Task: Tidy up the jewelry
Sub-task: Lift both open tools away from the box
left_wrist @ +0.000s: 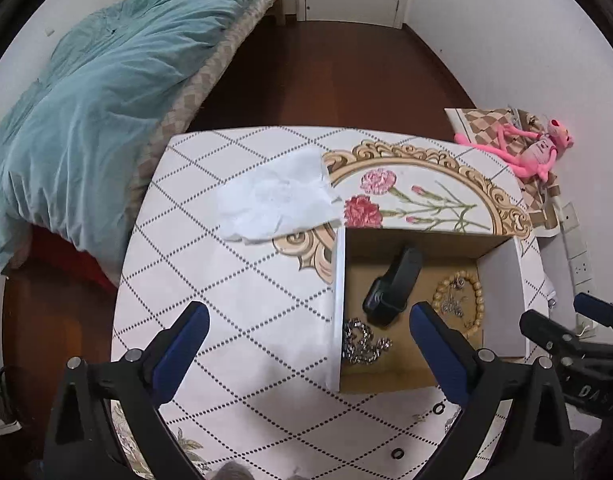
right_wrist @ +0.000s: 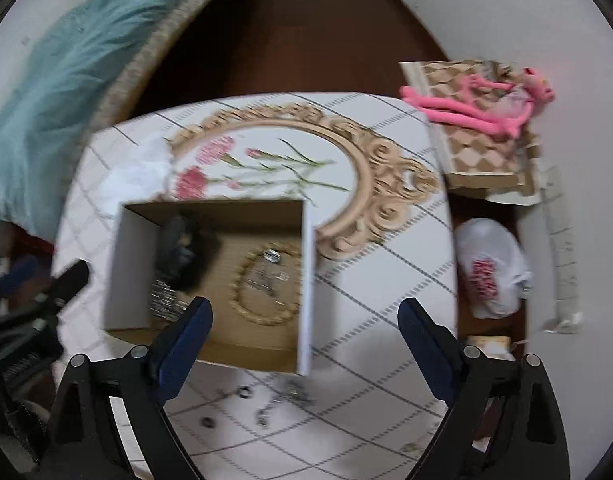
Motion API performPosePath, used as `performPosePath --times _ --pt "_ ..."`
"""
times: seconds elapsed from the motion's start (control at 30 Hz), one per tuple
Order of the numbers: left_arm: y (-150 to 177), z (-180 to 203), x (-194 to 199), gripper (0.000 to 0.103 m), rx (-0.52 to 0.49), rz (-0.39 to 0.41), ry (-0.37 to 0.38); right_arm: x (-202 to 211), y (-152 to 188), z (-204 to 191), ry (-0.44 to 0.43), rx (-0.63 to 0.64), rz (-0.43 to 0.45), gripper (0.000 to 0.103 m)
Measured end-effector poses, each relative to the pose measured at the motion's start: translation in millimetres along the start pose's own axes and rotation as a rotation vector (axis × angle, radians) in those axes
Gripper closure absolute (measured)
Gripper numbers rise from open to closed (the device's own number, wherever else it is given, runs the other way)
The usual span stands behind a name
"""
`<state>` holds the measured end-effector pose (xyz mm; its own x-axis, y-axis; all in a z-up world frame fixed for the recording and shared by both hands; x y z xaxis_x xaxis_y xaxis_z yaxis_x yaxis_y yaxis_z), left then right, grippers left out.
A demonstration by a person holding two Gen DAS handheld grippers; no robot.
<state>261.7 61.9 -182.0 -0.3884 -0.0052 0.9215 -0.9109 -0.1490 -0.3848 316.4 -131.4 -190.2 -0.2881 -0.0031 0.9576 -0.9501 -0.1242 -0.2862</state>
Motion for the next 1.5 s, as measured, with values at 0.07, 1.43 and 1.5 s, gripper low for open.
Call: performPosePath --times 0.07,1.43,1.5 --pt "4 2 0 0.001 0.000 -0.001 -0.003 -4 8 2 0.031 -0.003 0.005 0.007" --pt "66 37 188 0.001 -0.014 0.303 -0.021 190 105 27 0.065 -0.098 0.390 0.001" --pt "67 37 187 0.001 -0.008 0.310 -0.032 192 107 28 0.056 -0.099 0.393 0.001"
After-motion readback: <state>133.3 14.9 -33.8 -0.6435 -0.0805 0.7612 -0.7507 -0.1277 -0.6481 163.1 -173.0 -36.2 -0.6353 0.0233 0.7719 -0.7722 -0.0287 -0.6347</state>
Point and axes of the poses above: each gripper's, at about its wrist camera, not at the fingertips, and x roughly against the way its jaws point, z to its right, y to its underside, the point moved 2 cm from there along -x, roughly the way its jaws point, and after that the axes turned 3 degrees about y, right-handed, at the moved point
